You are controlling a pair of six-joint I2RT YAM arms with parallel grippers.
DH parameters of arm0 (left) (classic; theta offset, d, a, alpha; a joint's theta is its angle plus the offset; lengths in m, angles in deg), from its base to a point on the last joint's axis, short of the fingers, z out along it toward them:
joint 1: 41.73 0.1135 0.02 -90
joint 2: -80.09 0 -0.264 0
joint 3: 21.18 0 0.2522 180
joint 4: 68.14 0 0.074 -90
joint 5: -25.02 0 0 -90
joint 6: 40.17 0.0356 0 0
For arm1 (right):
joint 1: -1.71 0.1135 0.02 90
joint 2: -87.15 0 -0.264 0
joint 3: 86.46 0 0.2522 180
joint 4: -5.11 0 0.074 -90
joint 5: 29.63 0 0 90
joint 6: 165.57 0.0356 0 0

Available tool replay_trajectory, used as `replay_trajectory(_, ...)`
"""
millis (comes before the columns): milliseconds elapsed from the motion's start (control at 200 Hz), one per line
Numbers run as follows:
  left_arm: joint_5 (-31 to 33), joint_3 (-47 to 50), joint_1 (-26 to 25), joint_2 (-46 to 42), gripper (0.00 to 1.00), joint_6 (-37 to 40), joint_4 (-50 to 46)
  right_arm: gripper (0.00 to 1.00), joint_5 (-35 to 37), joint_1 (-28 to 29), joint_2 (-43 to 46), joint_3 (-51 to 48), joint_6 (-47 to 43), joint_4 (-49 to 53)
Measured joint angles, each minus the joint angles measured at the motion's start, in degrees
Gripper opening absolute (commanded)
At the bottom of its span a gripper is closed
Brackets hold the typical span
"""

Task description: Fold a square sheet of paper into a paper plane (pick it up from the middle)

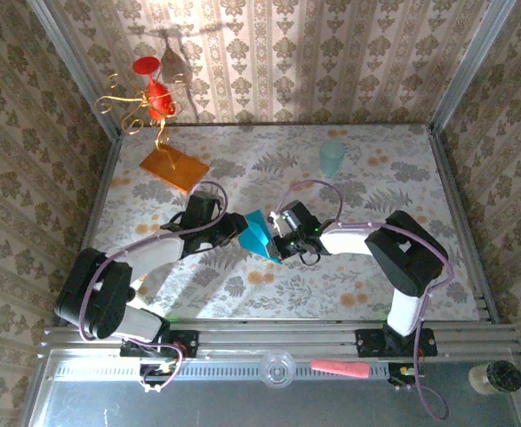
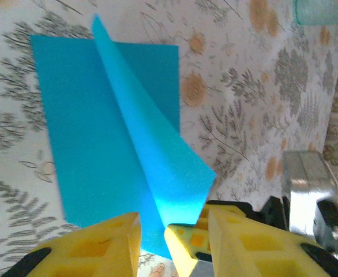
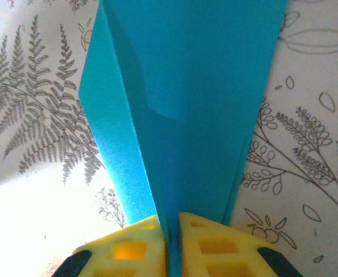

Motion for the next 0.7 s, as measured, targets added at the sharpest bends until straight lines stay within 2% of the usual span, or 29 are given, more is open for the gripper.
replay_trajectory(355,-4.4,2.0,-1.9,6.6,0.23,-3.1,11.9,0.14,-11.5,-4.4,-2.1,0.0,5.2,-0.7)
replay_trajectory(695,-7.7,2.1,-3.2,11.6,0.13,-4.3,17.7,0.12,-14.6,-5.8,-3.1,-0.1,8.1,-1.8)
